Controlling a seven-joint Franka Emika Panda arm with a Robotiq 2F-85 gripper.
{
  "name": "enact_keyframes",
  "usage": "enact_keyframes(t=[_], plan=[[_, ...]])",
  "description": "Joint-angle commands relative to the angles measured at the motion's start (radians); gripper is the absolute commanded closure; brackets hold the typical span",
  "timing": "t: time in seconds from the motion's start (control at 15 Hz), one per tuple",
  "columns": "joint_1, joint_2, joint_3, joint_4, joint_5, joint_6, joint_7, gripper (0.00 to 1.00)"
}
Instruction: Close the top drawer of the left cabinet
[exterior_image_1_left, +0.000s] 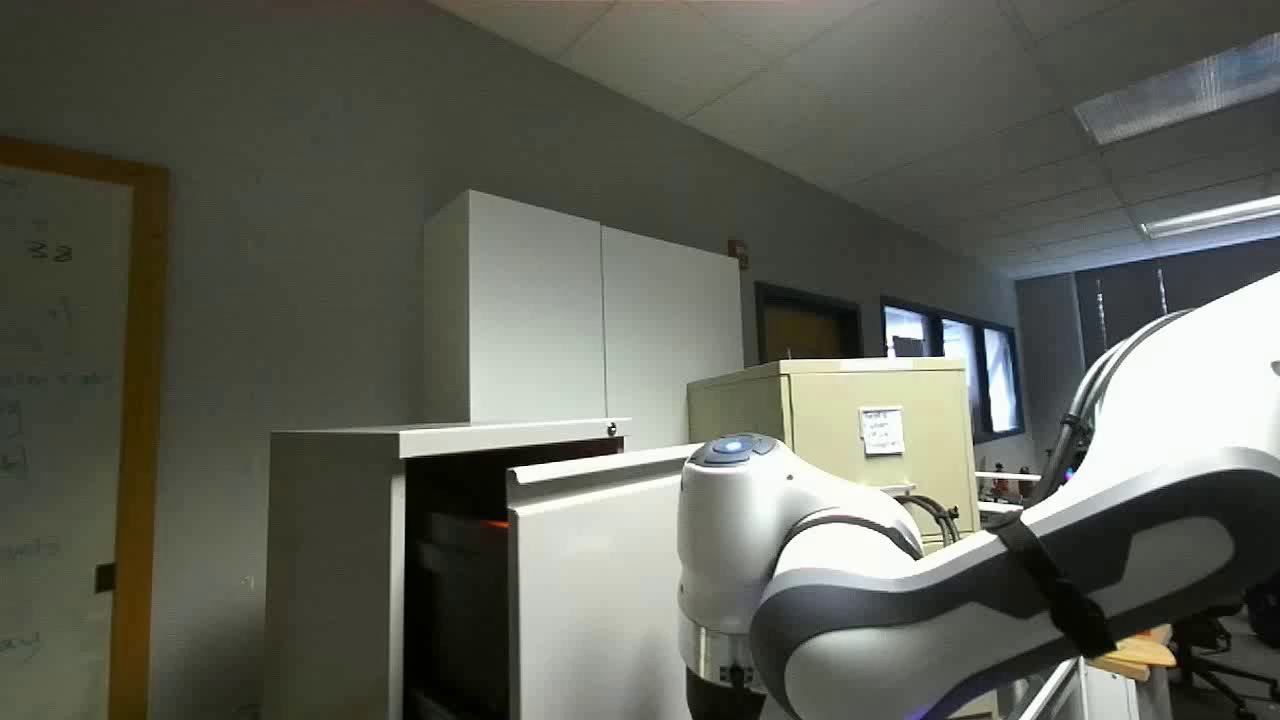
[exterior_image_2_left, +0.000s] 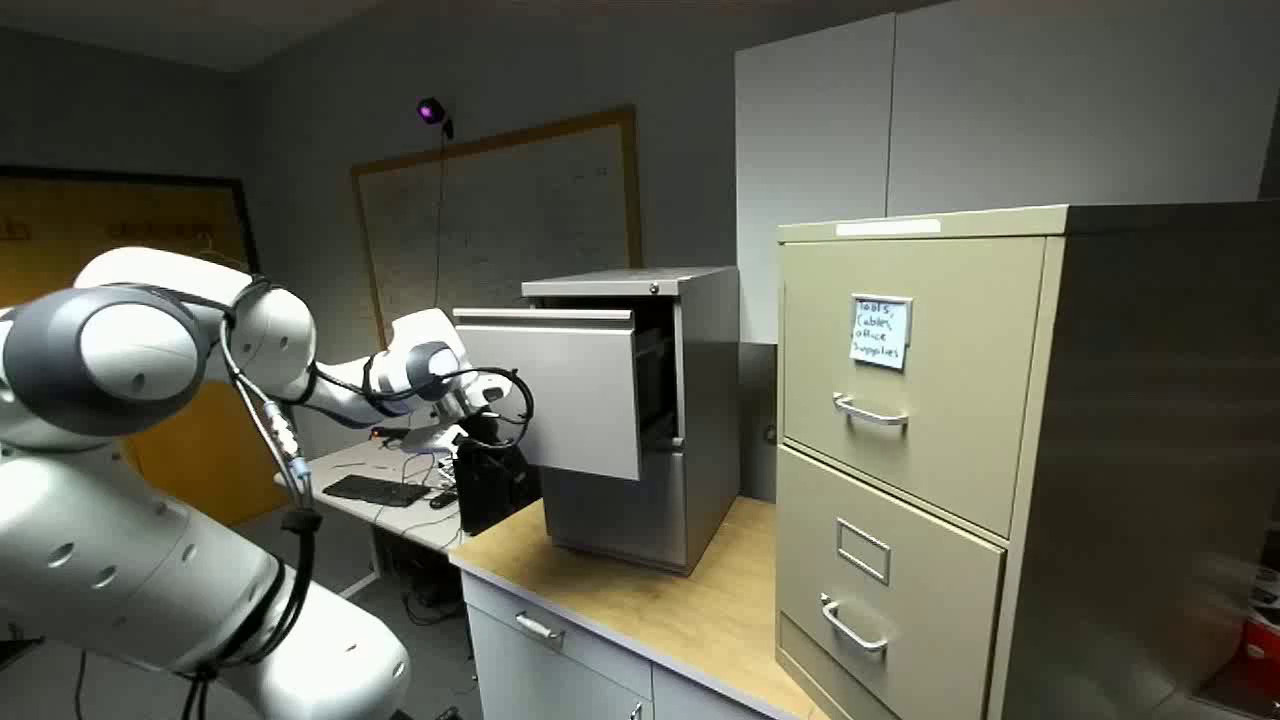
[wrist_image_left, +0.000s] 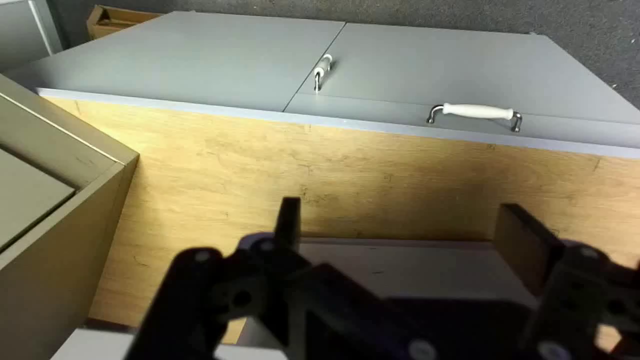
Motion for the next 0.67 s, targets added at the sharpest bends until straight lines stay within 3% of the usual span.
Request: enact_keyframes(t=[0.0,0.6], plan=[[0.029,0.007,-0.027,0.002,-0.02,-0.004,0.016,0.0],[0.025,0.0,-0.024,0.004,-0.029,-0.009,0.024,0.0]])
